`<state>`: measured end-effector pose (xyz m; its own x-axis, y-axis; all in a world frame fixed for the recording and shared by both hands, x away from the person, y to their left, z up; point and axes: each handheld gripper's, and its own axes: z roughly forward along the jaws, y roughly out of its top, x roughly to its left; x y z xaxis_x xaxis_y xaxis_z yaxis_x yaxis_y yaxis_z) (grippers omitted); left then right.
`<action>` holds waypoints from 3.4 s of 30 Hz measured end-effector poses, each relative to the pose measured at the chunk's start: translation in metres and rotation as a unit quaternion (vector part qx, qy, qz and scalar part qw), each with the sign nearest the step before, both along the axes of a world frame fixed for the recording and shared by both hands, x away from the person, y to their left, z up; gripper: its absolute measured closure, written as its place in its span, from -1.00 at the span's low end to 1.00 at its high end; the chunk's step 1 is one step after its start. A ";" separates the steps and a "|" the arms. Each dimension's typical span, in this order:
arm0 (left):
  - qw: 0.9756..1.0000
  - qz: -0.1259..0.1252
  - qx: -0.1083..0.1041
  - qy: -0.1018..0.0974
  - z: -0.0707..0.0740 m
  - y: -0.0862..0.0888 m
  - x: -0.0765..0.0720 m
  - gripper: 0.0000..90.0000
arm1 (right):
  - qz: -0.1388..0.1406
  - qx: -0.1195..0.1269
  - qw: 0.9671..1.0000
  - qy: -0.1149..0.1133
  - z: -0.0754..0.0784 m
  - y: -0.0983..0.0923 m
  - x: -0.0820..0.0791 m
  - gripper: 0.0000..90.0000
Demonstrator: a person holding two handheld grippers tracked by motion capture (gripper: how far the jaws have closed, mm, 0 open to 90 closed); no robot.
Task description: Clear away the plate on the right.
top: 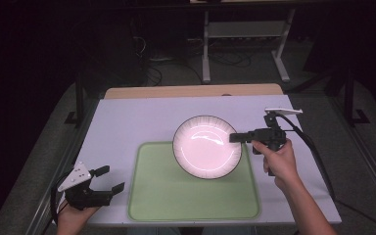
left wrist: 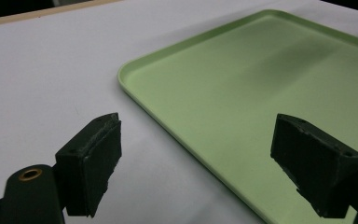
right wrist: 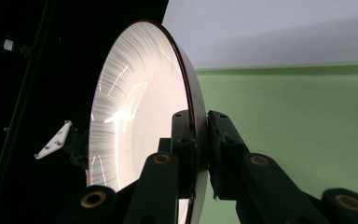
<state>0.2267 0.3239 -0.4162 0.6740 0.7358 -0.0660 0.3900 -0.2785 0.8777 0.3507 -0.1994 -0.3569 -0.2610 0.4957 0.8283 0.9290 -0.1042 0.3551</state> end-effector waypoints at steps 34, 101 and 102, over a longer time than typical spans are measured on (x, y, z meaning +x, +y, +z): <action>1.000 -0.003 0.005 0.003 -0.001 0.000 0.001 -0.64 | -0.001 -0.039 0.999 0.004 -0.037 0.022 0.008 0.78; 1.000 -0.002 0.007 0.003 -0.001 -0.001 0.001 -0.64 | 0.014 -0.085 0.996 0.034 -0.088 0.045 0.001 0.78; 1.000 -0.003 0.007 0.003 -0.001 -0.001 0.001 -0.64 | 0.013 -0.086 0.996 0.035 -0.088 0.045 0.001 0.78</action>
<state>0.2273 0.3234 -0.4174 0.6773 0.7333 -0.0598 0.3935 -0.2923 0.8716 0.3514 -0.1542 -0.4447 -0.2203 0.6250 0.7489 0.9539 -0.0224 0.2993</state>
